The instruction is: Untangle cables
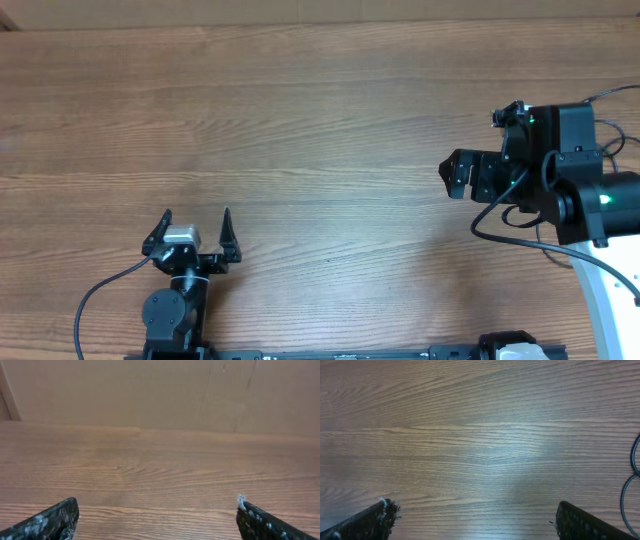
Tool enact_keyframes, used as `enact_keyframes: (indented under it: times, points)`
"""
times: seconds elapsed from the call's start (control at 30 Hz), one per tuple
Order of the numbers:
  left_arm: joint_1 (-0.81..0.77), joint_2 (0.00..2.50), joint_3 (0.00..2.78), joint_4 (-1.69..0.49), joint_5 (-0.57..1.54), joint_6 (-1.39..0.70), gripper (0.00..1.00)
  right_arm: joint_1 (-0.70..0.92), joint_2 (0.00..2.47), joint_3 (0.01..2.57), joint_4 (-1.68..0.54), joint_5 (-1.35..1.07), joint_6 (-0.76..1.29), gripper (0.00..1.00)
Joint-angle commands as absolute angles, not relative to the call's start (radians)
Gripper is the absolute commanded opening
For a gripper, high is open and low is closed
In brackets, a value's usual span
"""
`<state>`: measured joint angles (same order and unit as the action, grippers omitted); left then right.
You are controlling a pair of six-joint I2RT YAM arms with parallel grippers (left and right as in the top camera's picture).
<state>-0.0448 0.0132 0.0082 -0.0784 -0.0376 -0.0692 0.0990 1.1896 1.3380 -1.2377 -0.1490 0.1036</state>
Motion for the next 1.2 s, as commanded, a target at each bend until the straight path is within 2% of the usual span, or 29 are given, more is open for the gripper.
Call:
enact_keyframes:
  times: [0.0,1.17]
  points:
    - [-0.038,0.002,0.006,-0.080,-0.021,-0.036,1.00,0.102,1.188,1.348,-1.233,-0.142,0.096,1.00]
    - [-0.038,0.004,0.006,-0.078,-0.026,-0.067,1.00,0.102,1.188,1.348,-1.233,-0.142,0.096,1.00]
